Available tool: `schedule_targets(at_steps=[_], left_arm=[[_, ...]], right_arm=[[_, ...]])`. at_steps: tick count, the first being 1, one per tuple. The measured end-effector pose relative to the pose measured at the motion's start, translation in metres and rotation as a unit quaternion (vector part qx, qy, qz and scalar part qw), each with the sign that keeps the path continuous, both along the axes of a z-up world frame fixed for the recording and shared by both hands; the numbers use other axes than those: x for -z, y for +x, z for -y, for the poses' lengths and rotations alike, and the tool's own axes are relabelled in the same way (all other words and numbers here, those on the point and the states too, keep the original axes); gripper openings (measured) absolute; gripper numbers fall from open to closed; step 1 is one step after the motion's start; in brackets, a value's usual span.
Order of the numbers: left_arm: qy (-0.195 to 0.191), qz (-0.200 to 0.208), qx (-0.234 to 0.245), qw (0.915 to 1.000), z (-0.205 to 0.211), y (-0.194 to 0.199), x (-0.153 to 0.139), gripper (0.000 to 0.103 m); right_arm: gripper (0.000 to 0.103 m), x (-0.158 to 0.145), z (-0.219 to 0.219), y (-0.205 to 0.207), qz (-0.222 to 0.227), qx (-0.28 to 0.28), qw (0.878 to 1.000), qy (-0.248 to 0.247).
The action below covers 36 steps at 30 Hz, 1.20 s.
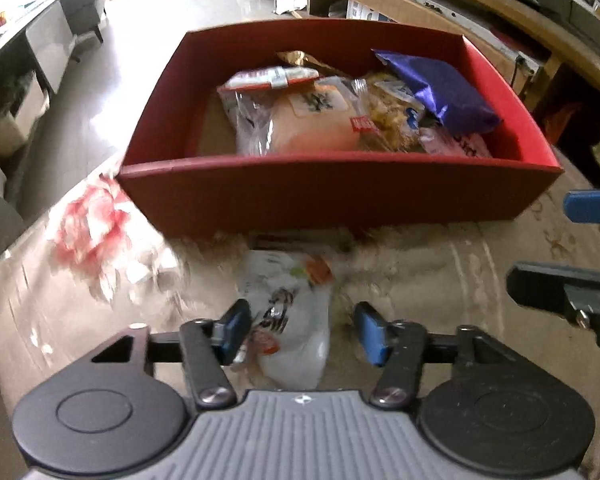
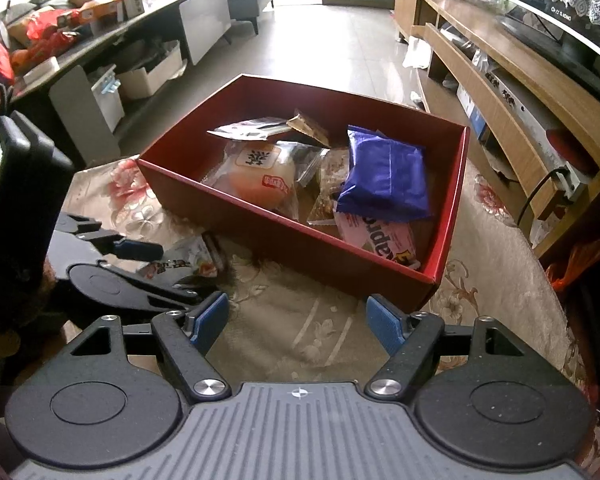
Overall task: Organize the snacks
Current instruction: 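Move the left tool to the white jerky pouch on the table, then grasp the jerky pouch with the left tool while the right tool grasps the red-yellow chip bag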
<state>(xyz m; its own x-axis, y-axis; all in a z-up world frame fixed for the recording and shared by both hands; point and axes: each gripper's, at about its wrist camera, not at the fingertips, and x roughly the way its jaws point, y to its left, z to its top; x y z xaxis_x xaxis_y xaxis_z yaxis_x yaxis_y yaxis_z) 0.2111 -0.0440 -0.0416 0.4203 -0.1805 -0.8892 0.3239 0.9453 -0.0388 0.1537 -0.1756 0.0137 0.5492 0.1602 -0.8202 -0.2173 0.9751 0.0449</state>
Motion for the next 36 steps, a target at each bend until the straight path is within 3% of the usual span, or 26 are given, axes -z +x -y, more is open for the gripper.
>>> schedule_targets(at_steps=[4, 8, 10, 15, 21, 24, 31, 36], left_arm=[[-0.018, -0.013, -0.001, 0.9997, -0.004, -0.019, -0.004, 0.054], [-0.060, -0.025, -0.037, 0.9972, -0.018, -0.028, -0.011, 0.056], [-0.064, -0.018, -0.060, 0.9960, -0.022, -0.026, -0.014, 0.069], [-0.084, -0.050, -0.119, 0.9881, -0.022, -0.011, -0.003, 0.073], [-0.050, -0.047, -0.163, 0.9843, -0.004, 0.000, 0.004, 0.074], [-0.040, -0.036, -0.178, 0.9825, -0.002, 0.005, 0.004, 0.069], [-0.014, -0.019, -0.155, 0.9877, 0.005, 0.002, 0.003, 0.058], [-0.004, -0.016, -0.143, 0.9895, -0.005, -0.020, -0.005, 0.058]], right_arm=[[0.081, -0.003, 0.000, -0.002, 0.003, -0.001, 1.000, 0.003], [0.081, -0.005, -0.002, -0.006, 0.003, -0.006, 1.000, 0.005], [0.081, -0.006, -0.002, -0.011, 0.003, -0.007, 1.000, 0.007], [0.083, -0.007, 0.000, -0.019, 0.002, -0.006, 1.000, 0.010], [0.083, -0.005, 0.004, -0.016, -0.001, -0.005, 1.000, 0.011], [0.083, -0.006, 0.006, -0.016, 0.000, -0.006, 1.000, 0.011], [0.082, -0.004, 0.007, -0.019, -0.003, -0.011, 1.000, 0.007], [0.082, -0.002, 0.000, -0.025, -0.008, -0.020, 1.000, 0.005]])
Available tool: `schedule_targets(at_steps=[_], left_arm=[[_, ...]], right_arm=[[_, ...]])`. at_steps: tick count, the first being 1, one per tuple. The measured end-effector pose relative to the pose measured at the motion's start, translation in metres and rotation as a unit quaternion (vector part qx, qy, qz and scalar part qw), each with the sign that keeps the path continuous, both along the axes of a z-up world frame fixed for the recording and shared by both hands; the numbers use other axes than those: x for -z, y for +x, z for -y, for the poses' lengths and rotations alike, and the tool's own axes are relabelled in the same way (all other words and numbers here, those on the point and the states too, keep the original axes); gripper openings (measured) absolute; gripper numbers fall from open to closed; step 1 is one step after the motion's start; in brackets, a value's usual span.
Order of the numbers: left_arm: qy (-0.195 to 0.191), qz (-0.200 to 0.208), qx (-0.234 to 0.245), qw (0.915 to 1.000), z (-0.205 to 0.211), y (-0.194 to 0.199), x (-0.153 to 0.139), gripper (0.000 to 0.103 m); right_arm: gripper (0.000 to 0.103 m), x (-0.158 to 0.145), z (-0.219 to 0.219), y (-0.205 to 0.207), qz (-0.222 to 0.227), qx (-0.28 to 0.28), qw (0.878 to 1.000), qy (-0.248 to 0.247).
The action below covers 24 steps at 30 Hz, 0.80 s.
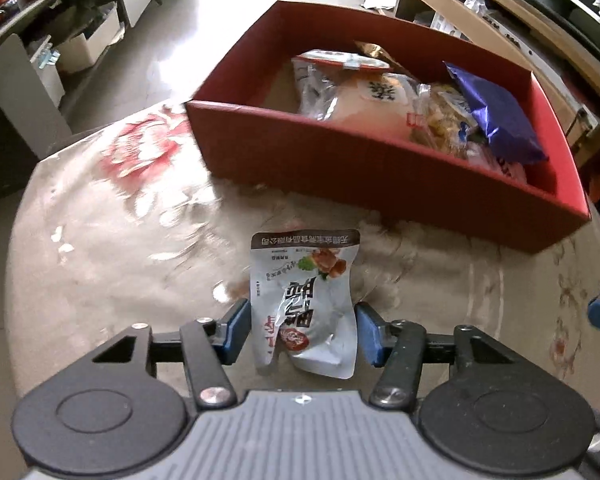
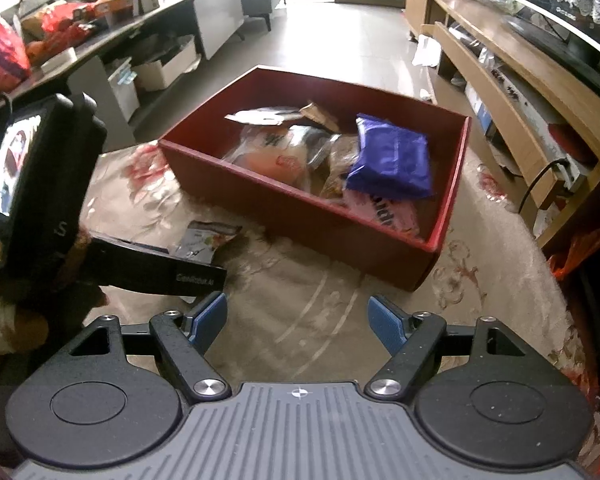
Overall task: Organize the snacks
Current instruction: 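Grasp the jerky pouch with the left tool while the right tool grasps the red-yellow chip bag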
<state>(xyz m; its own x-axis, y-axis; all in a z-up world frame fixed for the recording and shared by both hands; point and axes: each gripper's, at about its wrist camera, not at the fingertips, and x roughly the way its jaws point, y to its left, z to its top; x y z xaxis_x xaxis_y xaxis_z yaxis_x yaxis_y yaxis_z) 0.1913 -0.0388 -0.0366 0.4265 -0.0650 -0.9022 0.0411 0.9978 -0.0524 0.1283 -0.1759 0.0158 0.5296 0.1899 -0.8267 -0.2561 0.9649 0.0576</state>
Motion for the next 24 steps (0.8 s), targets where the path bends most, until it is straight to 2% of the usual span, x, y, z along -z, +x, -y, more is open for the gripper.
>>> schedule_targets(at_steps=[7, 12, 18, 22, 23, 24], left_arm=[[-0.012, -0.003, -0.013, 0.9998, -0.039, -0.037, -0.003, 0.058], [-0.028, -0.001, -0.018, 0.9995, -0.058, -0.061, -0.008, 0.058], [-0.039, 0.003, -0.019, 0.9991, -0.075, -0.083, -0.011, 0.058], [-0.035, -0.005, -0.017, 0.9992, -0.078, -0.086, -0.006, 0.058], [-0.034, -0.007, -0.017, 0.9992, -0.078, -0.087, -0.004, 0.058], [-0.034, -0.009, -0.015, 0.9993, -0.078, -0.087, -0.003, 0.058]], right_arm=[[0.083, 0.021, -0.036, -0.037, -0.034, -0.048, 0.998, -0.018], [0.083, 0.039, -0.069, -0.066, -0.078, -0.082, 0.994, 0.005], [0.085, 0.058, -0.094, -0.083, -0.121, -0.074, 0.989, 0.035], [0.083, 0.065, -0.109, -0.085, -0.115, -0.070, 0.991, 0.021], [0.080, 0.066, -0.115, -0.088, -0.105, -0.077, 0.991, 0.004], [0.074, 0.066, -0.121, -0.091, -0.096, -0.089, 0.991, -0.012]])
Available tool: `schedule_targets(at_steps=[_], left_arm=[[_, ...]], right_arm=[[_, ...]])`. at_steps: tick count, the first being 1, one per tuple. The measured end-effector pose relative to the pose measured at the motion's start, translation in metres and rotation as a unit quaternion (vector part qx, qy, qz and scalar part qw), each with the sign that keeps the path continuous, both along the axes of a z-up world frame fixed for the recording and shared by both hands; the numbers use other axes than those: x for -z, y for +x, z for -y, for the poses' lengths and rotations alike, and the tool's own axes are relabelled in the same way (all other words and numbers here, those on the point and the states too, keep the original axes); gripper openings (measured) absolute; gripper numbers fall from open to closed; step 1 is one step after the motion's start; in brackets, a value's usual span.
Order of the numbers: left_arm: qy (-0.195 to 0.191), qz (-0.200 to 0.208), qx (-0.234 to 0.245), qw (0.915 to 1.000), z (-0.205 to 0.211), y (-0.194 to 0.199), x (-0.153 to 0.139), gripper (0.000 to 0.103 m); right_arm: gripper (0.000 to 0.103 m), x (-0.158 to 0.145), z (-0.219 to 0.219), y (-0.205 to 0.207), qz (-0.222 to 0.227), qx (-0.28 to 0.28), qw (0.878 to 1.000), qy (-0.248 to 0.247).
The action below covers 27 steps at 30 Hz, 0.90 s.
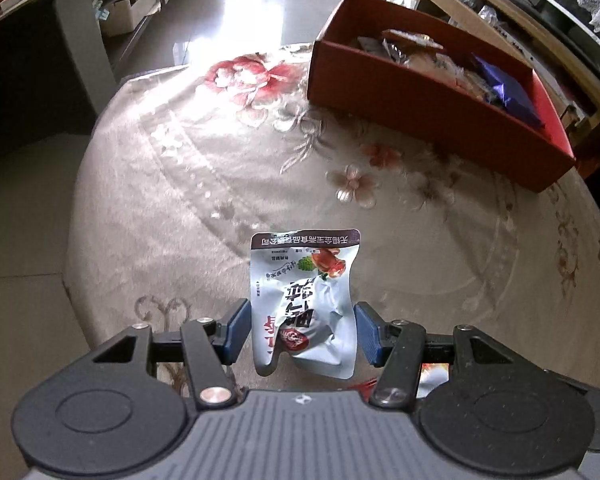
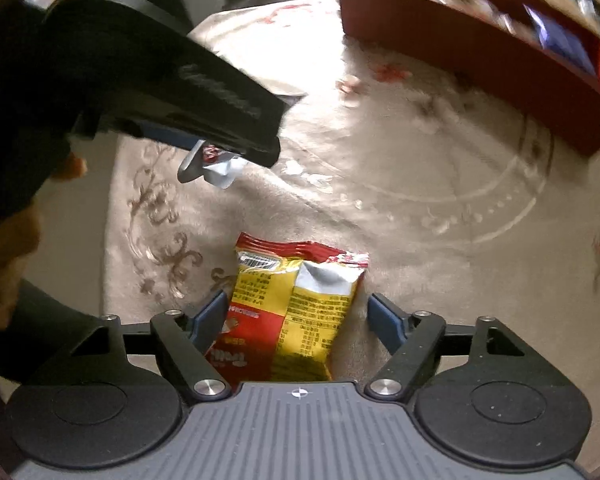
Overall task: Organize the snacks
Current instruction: 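Grasp the jerky pouch with the left tool while the right tool grasps the red-yellow chip bag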
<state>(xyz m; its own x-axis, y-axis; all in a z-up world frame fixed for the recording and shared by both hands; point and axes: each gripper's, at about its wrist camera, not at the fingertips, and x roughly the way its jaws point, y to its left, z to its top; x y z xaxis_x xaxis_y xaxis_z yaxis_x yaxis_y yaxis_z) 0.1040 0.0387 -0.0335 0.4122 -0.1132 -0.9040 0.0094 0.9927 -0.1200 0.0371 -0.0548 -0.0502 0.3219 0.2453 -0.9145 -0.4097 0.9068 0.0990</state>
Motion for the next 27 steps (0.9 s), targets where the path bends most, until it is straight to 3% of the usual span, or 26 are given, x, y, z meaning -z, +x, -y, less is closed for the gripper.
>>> schedule_targets(at_steps=[3, 8, 11, 14, 19, 25, 27], left_arm=[[0.002, -0.008, 0.014, 0.9999, 0.003, -0.002, 0.003, 0.059], [0.014, -0.017, 0.021, 0.9995, 0.008, -0.001, 0.008, 0.059], [0.020, -0.014, 0.025, 0.9994, 0.012, 0.000, 0.009, 0.062], [0.039, -0.010, 0.032, 0.9986, 0.019, 0.001, 0.014, 0.072], [0.063, -0.009, 0.033, 0.9974, 0.025, -0.002, 0.020, 0.079], [0.065, -0.006, 0.026, 0.9976, 0.026, -0.004, 0.020, 0.079], [0.067, -0.004, 0.030, 0.9973, 0.030, -0.006, 0.019, 0.074]], right_arm=[[0.061, -0.003, 0.001, -0.002, 0.009, -0.013, 1.000, -0.012], [0.060, -0.009, 0.024, -0.001, 0.019, 0.011, 0.999, -0.027], [0.060, -0.013, 0.043, 0.002, 0.031, 0.038, 0.998, -0.032], [0.062, -0.014, 0.057, 0.007, 0.027, 0.062, 0.997, -0.024], [0.072, -0.006, 0.059, 0.008, 0.029, 0.065, 0.997, -0.037], [0.075, 0.000, 0.060, 0.011, 0.025, 0.062, 0.997, -0.041], [0.072, 0.000, 0.061, 0.012, 0.026, 0.064, 0.997, -0.042]])
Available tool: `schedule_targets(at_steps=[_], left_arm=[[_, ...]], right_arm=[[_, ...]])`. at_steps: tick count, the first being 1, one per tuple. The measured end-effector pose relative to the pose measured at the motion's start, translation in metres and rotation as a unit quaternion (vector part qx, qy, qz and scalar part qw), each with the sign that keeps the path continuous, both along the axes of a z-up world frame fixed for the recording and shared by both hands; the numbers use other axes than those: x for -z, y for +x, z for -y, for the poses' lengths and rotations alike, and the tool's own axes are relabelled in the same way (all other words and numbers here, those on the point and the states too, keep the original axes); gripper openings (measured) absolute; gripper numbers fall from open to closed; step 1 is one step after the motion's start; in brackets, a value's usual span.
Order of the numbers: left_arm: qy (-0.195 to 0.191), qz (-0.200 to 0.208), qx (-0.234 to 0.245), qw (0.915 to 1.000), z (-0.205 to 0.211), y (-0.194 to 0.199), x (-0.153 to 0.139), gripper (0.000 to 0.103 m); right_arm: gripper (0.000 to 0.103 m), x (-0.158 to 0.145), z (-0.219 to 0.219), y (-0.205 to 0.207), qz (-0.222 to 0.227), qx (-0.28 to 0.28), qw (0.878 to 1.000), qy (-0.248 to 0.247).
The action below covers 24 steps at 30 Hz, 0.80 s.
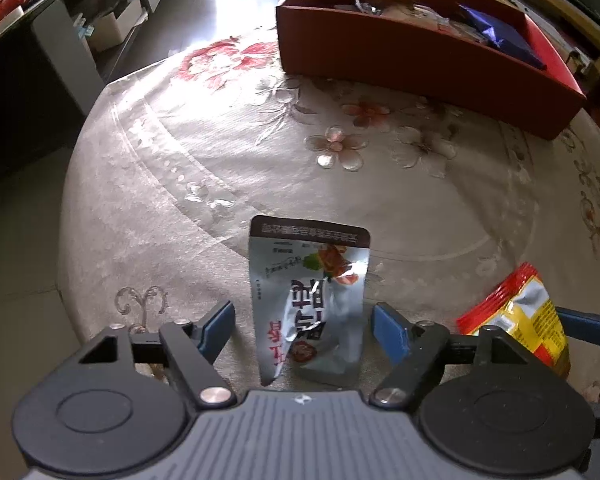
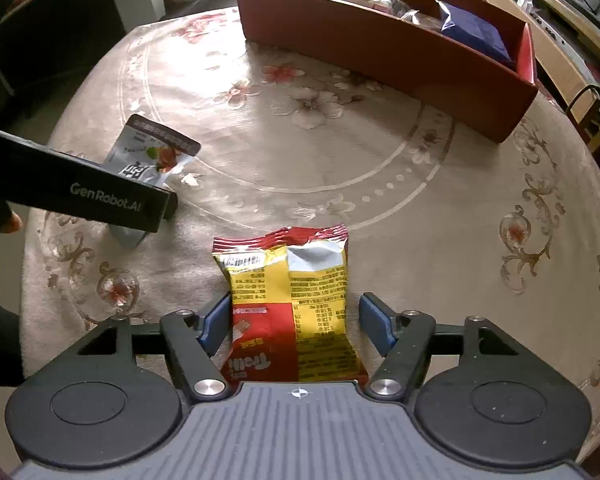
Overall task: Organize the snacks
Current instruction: 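Grasp the jerky pouch with the left tool while the right tool grasps the red-yellow chip bag, then lift both held bags and carry them over the red box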
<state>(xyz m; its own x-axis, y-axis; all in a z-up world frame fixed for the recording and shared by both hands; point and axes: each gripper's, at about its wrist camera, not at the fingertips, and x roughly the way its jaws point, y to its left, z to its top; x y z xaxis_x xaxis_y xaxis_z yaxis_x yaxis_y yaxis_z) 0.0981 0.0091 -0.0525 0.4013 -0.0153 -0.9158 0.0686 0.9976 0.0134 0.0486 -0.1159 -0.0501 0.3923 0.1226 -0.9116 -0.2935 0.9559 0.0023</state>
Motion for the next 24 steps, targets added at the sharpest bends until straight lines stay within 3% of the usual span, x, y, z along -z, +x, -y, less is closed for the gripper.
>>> schedule_targets(at_steps=[3, 7, 24], left_arm=[[-0.003, 0.005, 0.011, 0.9999, 0.005, -0.004, -0.004, 0.054], [0.016, 0.013, 0.027, 0.9994, 0.015, -0.010, -0.006, 0.053], [-0.008, 0.043, 0.044, 0.9981, 0.029, -0.010, -0.030, 0.053]], right_arm=[[0.062, 0.000, -0.001, 0.001, 0.003, -0.005, 1.000, -0.009], [0.059, -0.002, -0.004, -0.003, 0.009, -0.014, 1.000, -0.017], [0.059, -0.025, 0.017, 0.007, 0.053, 0.023, 0.998, -0.008]])
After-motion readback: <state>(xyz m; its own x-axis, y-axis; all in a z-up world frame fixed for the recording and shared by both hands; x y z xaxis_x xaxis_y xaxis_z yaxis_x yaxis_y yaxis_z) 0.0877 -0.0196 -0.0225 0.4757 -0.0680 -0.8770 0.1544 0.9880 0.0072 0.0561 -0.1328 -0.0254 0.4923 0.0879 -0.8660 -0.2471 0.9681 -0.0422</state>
